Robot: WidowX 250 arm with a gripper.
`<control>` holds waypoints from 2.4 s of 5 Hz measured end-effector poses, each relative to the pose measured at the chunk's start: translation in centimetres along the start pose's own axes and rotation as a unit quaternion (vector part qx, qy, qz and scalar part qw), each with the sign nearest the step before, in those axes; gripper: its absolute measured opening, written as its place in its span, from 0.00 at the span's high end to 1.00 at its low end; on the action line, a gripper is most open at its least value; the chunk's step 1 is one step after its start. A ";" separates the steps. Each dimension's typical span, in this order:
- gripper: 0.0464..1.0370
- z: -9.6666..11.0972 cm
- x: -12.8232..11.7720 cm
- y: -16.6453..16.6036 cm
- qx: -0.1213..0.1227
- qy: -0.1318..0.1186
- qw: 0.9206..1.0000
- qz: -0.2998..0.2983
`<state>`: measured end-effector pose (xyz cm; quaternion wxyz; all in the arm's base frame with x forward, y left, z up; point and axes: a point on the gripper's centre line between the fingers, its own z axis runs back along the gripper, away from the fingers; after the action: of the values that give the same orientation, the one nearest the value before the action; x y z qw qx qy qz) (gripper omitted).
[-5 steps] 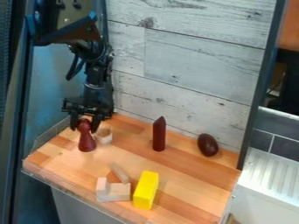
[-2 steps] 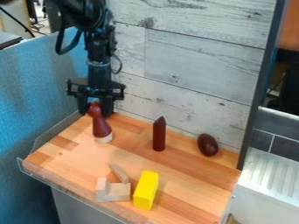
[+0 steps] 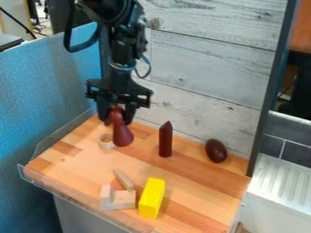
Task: Put the object on top of the yellow block
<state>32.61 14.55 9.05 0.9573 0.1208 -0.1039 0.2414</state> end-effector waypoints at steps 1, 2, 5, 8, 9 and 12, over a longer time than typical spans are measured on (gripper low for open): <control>0.45 0.1 -1.5 -1.7 -0.003 0.010 0.999 -0.030; 0.45 -0.1 -2.7 -3.6 0.012 0.013 0.998 -0.062; 0.45 -3.9 -5.4 -8.3 0.058 0.059 0.990 -0.117; 0.45 -4.0 -6.0 -8.8 0.055 0.046 0.989 -0.128; 0.45 -3.9 -6.2 -8.3 0.047 0.051 0.989 -0.127; 0.45 -4.0 -6.1 -7.1 0.040 0.058 0.990 -0.124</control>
<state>31.39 6.95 2.39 0.9785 0.1571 -0.0231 0.1315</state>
